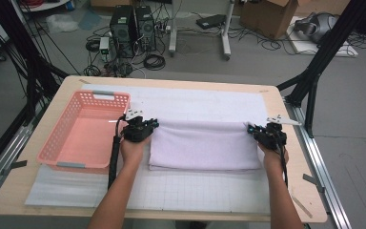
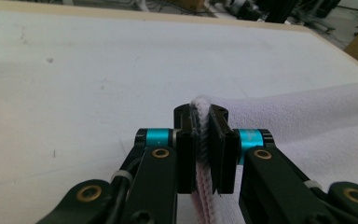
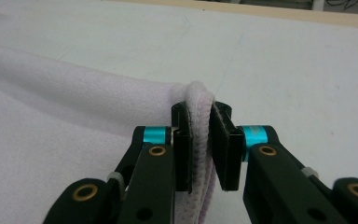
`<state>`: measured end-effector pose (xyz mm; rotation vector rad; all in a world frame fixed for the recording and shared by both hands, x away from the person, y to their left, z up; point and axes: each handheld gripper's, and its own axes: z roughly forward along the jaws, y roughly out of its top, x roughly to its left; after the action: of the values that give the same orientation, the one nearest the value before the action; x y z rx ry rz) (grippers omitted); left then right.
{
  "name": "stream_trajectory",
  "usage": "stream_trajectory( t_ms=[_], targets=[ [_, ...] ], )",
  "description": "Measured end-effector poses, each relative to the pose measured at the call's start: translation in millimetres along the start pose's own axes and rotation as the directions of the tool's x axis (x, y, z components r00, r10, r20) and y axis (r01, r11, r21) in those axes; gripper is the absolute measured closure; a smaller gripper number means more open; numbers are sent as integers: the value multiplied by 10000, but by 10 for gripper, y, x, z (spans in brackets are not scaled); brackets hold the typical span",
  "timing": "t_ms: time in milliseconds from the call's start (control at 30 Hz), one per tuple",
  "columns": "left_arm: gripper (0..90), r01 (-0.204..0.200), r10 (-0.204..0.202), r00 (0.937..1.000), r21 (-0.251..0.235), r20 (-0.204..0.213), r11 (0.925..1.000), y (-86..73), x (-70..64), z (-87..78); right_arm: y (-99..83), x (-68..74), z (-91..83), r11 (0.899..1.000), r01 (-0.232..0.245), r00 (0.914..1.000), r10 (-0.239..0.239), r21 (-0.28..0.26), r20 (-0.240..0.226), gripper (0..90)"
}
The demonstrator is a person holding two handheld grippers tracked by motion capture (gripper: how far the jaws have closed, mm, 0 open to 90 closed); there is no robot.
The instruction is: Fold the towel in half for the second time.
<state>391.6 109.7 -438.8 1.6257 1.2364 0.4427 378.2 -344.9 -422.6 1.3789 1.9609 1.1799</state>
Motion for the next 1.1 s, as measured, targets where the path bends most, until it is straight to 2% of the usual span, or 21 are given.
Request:
stream_trajectory(
  t_ms=[67,100,167,200,267,333,367,400,433,467,600,700,833,933,1100],
  targets=[
    [785,-45,44,10000,161,68,9999,-22,3,17,24,15,54,9999,127,9998,-129,106,129,792],
    [714,-17,13,9999,273,159,9996,-24,-6,13,20,9,74,9998,30,9999,-32,193,105,772],
    [601,-160,151,9995,331,283,9993,-14,-36,-32,-11,-16,109,9988,-332,9993,326,356,175,667],
    [571,-258,249,9992,270,328,9993,-10,-54,-65,-21,-21,105,9981,-469,9988,462,409,169,642],
    [546,-314,302,9980,205,549,9993,-21,-84,-144,-29,-10,58,9985,-431,9989,425,348,176,610],
    [538,-418,410,9970,103,651,9991,-67,-114,-218,-35,20,-32,9994,-313,9995,312,121,97,591],
    [537,-501,482,9958,233,780,9985,-94,-121,-250,-39,36,-81,9996,-266,9996,265,73,115,588],
    [534,-609,554,9947,617,869,9962,-108,-141,-267,-48,41,-131,9999,-151,9999,151,7,82,588],
    [513,-825,749,9927,797,945,9934,-132,-168,-292,-60,43,-181,10000,-99,9999,99,-2,68,589],
    [522,-1004,943,9906,595,989,9932,-174,-198,-332,-78,38,-232,9999,-125,9999,125,-13,-9,596],
    [550,-1151,1084,9862,478,1247,9922,-275,-294,-447,-182,32,-399,9998,-153,9991,149,-98,-389,606],
    [555,-1249,1167,9840,539,1346,9907,-349,-325,-512,-269,74,-476,9999,16,9973,-7,116,-737,613],
    [564,-1356,1239,9820,753,1425,9879,-432,-330,-564,-394,167,-514,9971,591,9908,-526,489,-1244,651],
    [573,-1511,1364,9797,945,1468,9840,-484,-339,-598,-482,213,-515,9924,946,9869,-831,788,-1385,665],
    [574,-1572,1405,9788,1065,1488,9818,-548,-337,-635,-602,225,-525,9889,970,9867,-807,1127,-1413,676]
  ],
)
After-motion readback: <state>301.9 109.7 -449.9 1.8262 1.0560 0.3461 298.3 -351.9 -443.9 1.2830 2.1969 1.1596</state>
